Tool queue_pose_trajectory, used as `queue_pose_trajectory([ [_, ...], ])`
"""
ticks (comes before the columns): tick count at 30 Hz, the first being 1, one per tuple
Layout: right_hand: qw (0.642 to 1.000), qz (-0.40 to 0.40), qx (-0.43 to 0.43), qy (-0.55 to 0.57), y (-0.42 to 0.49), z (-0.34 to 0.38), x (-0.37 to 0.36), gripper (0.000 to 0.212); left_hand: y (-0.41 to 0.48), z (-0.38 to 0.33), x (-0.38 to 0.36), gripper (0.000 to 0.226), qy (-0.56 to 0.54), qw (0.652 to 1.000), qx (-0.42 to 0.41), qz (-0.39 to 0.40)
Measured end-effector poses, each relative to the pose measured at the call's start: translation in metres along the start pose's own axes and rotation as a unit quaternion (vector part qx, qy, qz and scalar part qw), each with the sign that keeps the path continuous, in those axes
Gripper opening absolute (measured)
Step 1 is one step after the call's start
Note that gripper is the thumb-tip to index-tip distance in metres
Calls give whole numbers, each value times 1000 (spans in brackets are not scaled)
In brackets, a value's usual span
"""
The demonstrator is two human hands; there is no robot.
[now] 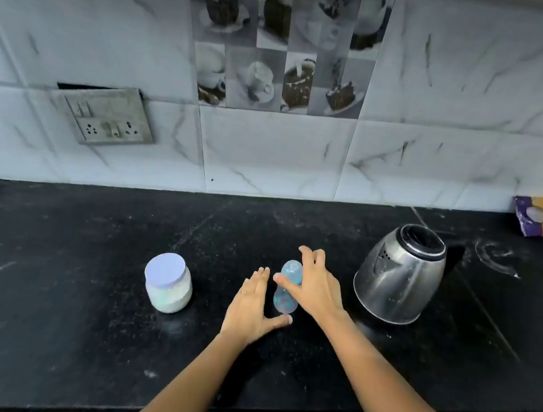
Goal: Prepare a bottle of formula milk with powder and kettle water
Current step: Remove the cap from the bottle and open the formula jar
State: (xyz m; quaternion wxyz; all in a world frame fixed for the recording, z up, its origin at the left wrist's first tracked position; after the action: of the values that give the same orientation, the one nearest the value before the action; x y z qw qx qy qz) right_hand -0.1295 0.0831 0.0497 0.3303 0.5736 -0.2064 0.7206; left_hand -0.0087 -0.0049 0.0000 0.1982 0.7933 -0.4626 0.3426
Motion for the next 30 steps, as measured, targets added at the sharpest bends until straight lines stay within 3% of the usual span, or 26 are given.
queue_pose_trajectory([
  [7, 999, 16, -19, -48, 8, 12, -5, 55, 22, 3, -11, 98, -134, 987, 85, 5],
  [12, 998, 17, -42, -45, 14, 17, -7, 48, 34, -3, -12, 58, -247, 966, 74, -6],
  [19, 996, 41, -61, -43, 17, 17, -17, 47, 47, 5, -24, 37, -255, 964, 80, -12],
  [25, 997, 75, 14, -13, 26, 11, -8, 37, 48, 10, -25, 40, -232, 970, 65, -16],
  [30, 983, 120, 139, 30, 27, -6, 10, 31, 47, 15, -26, 50, -230, 972, 52, -13],
])
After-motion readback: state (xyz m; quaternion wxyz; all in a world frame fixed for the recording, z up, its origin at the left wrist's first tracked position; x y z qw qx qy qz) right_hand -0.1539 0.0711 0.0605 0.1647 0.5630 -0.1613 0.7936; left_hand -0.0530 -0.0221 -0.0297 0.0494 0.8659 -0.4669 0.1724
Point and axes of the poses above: each hand's wrist, its own y-axis towards the middle knuckle, its own x-axis out of the back of the hand, z = x × y, the point moved 1 cm from there along y, towards the middle knuckle, and after that the axes turned 7 degrees about -y, right-handed, at the moved point
